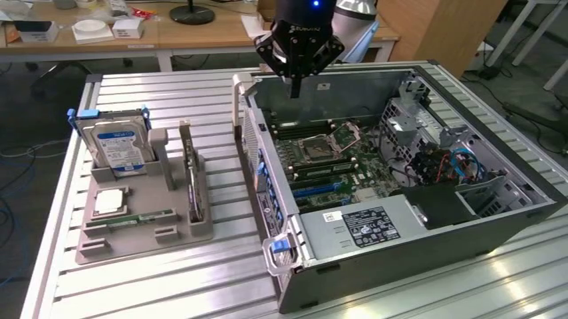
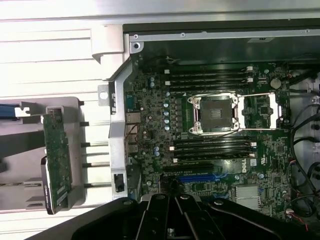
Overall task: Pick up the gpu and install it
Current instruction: 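Reach for the gpu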
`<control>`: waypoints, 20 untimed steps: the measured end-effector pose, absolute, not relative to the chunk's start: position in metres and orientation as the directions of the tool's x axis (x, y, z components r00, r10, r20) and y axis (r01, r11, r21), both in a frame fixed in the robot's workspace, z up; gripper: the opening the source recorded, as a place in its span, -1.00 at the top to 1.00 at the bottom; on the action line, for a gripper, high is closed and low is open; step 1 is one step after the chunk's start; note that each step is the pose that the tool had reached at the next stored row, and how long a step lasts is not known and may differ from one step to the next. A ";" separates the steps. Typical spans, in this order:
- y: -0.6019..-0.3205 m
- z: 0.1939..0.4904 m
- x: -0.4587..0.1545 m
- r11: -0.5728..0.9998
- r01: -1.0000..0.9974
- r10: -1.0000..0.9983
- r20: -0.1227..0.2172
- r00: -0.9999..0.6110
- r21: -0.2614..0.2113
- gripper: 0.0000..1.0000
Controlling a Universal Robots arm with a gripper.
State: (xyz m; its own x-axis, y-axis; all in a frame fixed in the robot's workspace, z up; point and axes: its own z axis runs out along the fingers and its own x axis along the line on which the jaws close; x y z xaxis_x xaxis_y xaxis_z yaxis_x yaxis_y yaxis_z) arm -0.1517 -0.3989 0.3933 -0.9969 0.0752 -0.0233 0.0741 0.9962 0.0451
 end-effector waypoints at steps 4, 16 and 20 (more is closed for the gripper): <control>-0.399 0.393 -0.159 0.996 0.074 0.075 -0.023 -0.997 0.045 0.80; -0.399 0.393 -0.176 0.996 0.074 0.075 -0.023 -0.997 0.045 0.80; -0.399 0.393 -0.182 0.996 0.074 0.075 -0.023 -0.997 0.045 0.80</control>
State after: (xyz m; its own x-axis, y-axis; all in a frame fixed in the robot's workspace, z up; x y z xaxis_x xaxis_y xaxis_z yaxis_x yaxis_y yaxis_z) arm -0.1824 -0.3988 0.3932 -0.9969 0.0753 -0.0233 0.0742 0.9962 0.0451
